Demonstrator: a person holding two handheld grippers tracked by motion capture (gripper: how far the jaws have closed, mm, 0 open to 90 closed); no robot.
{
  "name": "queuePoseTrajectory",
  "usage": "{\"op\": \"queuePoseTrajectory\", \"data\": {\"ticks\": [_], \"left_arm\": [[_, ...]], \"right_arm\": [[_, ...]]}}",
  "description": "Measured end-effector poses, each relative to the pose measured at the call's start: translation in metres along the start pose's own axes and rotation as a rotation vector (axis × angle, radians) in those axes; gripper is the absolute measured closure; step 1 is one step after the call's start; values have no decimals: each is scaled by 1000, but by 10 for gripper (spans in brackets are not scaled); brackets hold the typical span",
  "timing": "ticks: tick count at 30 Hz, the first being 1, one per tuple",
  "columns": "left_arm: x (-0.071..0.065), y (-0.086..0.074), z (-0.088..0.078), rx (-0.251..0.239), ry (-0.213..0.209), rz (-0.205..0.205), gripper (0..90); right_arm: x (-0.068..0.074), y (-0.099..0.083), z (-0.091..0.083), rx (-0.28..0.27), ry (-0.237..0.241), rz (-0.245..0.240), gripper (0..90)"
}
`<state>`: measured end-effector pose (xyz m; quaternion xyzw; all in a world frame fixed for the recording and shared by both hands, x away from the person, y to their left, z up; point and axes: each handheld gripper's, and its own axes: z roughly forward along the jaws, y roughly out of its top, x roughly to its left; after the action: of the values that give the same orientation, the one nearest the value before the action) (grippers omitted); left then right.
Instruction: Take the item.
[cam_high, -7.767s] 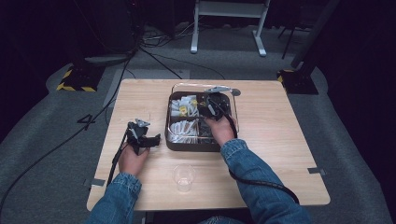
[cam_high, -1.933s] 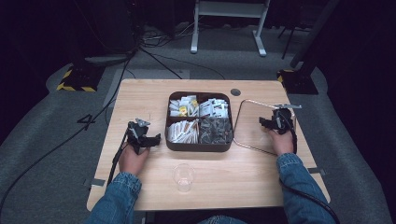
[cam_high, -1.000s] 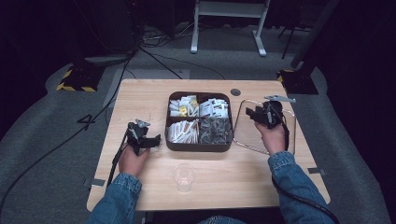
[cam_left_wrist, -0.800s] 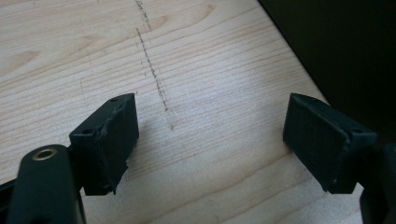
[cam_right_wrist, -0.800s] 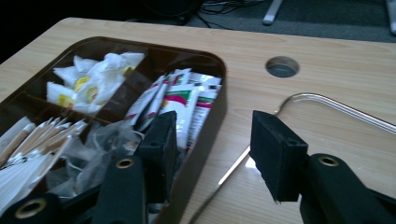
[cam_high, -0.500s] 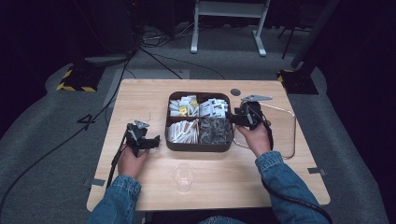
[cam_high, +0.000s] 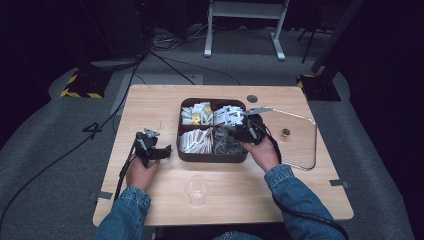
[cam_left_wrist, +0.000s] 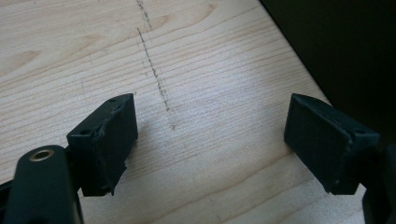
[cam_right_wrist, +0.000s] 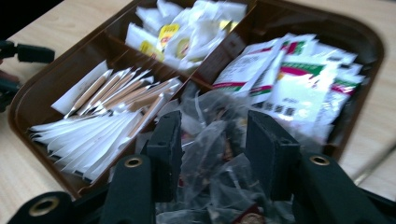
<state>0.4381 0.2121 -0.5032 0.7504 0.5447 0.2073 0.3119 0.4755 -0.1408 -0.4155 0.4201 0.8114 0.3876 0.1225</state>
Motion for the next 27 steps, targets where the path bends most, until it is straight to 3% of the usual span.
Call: {"op": "queuePoseTrajectory", "data": {"ticks": [11,16,22,27], "left_arm": [[0,0,0,0,1,0,179],[0,0,0,0,1,0,179],[0,0,0,0,0,0,179],[0,0,0,0,1,0,179]], "right_arm": [[5,-6,20,95,31,-2,579],[6,-6,26,129,13,-13,632],[6,-5,31,175,-9,-25,628],[9,-4,33,189,-45,-74,745]]}}
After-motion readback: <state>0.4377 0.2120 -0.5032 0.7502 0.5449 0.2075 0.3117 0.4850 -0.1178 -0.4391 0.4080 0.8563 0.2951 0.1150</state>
